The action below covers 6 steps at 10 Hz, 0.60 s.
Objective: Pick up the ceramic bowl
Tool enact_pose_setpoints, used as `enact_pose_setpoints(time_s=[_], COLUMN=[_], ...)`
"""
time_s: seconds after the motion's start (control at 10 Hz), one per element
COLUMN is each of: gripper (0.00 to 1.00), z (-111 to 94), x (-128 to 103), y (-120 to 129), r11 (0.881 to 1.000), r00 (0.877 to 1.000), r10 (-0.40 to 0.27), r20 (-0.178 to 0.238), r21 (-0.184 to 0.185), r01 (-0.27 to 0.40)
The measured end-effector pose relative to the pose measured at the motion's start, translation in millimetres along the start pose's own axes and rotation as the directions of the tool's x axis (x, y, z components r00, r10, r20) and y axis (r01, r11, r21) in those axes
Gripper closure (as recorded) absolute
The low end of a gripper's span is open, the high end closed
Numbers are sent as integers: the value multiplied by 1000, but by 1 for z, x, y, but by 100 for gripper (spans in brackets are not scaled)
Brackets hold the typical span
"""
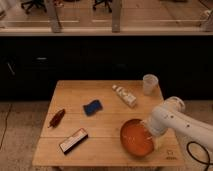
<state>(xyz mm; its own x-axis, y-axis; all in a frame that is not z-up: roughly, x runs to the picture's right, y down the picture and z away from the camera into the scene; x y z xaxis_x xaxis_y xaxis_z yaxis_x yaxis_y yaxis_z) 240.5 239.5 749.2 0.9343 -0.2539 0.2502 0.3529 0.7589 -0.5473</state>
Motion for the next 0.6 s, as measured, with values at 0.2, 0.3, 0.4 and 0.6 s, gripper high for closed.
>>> enact_pose_setpoints(time_s=[0.2, 0.3, 0.4, 0.6], gripper=[20, 20, 20, 20], z=[-1, -1, 0, -1], x=[-1, -1, 0, 1], y=[-2, -3, -2, -2], r11=[1000, 1000, 1000, 1000], r00=[1000, 1000, 1000, 1000], r10=[1, 3, 4, 8], r20=[-10, -14, -19, -29], r21=[5, 5, 5, 8], r01=[-1, -3, -4, -8])
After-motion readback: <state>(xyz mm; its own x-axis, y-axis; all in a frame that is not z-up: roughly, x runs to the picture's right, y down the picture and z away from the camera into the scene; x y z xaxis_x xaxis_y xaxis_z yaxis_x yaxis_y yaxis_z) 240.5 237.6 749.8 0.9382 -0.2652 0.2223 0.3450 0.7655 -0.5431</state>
